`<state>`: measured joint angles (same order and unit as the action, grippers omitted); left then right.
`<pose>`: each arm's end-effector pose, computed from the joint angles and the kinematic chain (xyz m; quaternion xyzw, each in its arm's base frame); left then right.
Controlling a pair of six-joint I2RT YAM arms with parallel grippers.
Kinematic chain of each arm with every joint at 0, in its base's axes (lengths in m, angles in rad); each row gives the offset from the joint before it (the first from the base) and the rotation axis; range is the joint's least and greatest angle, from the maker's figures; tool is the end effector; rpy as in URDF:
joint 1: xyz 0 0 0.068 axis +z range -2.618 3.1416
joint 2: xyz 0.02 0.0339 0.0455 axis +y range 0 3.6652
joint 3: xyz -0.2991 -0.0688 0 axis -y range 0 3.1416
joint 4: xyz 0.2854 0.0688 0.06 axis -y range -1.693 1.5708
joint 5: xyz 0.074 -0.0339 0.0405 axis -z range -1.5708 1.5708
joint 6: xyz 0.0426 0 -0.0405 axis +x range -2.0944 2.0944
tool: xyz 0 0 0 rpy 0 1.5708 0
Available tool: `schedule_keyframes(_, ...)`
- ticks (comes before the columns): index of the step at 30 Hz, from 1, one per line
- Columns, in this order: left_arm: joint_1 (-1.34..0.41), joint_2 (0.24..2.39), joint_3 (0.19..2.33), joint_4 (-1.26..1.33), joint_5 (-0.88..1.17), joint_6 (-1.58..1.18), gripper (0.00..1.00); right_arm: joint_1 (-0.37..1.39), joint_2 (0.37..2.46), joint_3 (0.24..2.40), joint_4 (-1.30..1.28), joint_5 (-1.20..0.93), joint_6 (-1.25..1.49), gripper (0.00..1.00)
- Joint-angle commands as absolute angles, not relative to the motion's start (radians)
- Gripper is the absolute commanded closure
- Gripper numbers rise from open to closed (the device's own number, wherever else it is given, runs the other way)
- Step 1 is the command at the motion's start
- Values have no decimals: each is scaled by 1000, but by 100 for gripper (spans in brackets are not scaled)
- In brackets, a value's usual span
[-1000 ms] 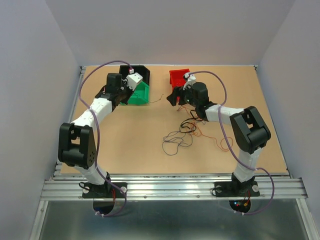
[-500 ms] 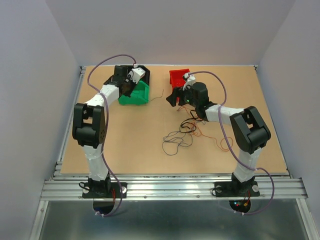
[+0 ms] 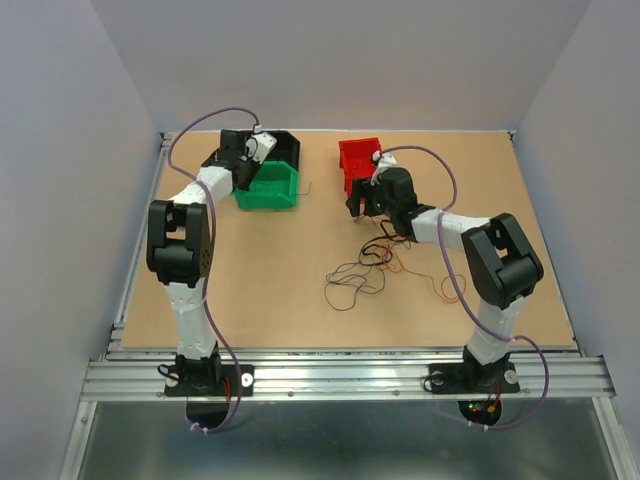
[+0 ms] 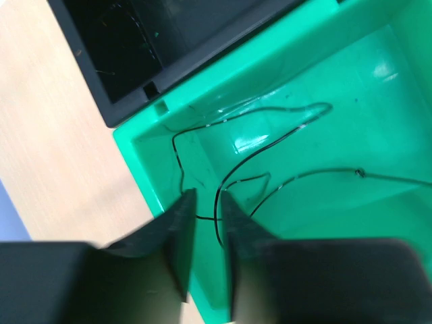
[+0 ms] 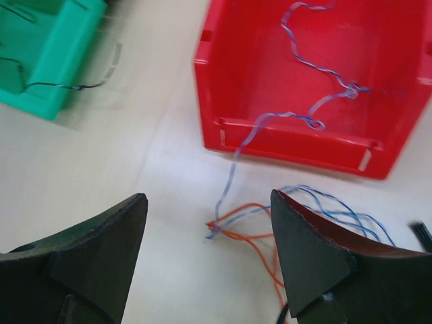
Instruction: Untangle the cables
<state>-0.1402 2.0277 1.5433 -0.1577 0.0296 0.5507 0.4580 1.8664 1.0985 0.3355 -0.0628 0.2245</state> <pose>0.5205 -0.0747 0.2323 0.3090 0.8390 0.0783 0.4411 0.4113 0.2058 0.1957 -0.1149 0.8342 0.2052 0.4988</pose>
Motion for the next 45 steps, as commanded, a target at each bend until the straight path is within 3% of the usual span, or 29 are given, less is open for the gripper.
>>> schedule_keyframes(1, -143, 1928, 1514, -130, 69, 558, 61, 457, 1789, 1135, 236, 119, 212, 22)
schedule_keyframes(12, -152, 1790, 1490, -149, 112, 549, 39, 456, 1822, 1193, 63, 161, 134, 33)
schedule_keyframes(18, -190, 1733, 1476, -152, 109, 529, 38, 437, 1833, 1195, 40, 259, 129, 37)
schedule_keyframes(26, -373, 1687, 1405, -65, 130, 445, 38, 360, 1830, 1172, 49, 177, 140, 39)
schedule_keyframes(34, -483, 1827, 1477, 44, 339, 309, 38, 360, 1830, 1146, 31, -39, 80, 39)
schedule_keyframes(41, -499, 1944, 1537, 100, 394, 229, 39, 396, 1905, 1158, -87, -8, 94, 40)
schedule_keyframes(43, -500, 1928, 1467, 153, 374, 229, 39, 408, 1913, 1132, -98, -5, 112, 52)
schedule_keyframes(44, -502, 1907, 1425, 169, 356, 229, 39, 411, 1896, 1097, -107, 21, 130, 72)
schedule_keyframes(45, -502, 1899, 1411, 175, 348, 232, 39, 414, 1875, 1071, -107, 29, 139, 83)
